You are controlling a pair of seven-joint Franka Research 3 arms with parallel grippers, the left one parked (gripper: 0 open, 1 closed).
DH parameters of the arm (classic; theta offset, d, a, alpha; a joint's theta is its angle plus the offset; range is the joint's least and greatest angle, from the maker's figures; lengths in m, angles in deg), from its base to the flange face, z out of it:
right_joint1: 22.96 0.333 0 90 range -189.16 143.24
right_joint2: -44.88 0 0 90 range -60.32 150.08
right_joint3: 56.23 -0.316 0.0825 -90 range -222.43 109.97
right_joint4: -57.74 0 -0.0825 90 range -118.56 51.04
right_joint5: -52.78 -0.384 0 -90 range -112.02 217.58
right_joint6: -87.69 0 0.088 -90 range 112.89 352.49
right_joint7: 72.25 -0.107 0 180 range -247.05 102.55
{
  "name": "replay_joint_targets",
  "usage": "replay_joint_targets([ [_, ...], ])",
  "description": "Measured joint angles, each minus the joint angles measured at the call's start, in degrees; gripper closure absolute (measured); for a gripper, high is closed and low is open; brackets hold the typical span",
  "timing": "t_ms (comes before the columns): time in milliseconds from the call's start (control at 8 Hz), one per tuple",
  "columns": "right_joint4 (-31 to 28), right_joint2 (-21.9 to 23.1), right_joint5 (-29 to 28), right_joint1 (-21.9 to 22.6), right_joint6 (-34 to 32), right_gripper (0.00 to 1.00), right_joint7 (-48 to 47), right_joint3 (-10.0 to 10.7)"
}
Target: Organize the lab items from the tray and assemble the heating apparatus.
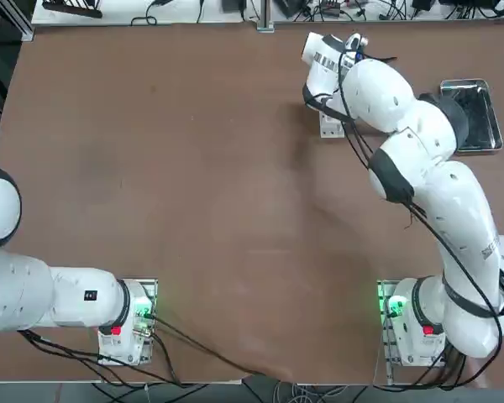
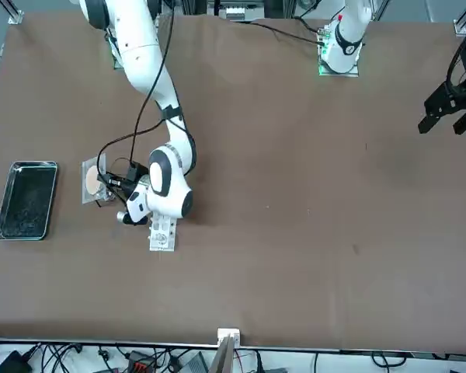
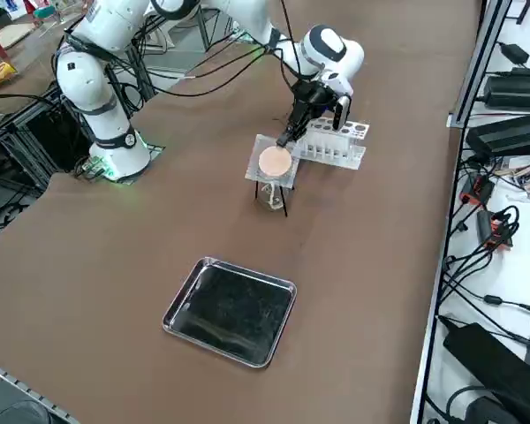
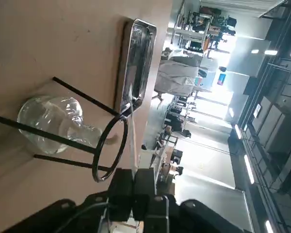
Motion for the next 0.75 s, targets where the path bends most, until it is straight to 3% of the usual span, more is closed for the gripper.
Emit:
replay_joint_targets([
  [750,-0.07,-0.13,-0.54,0.01,-0.03,0.86,0.0,-0.02],
])
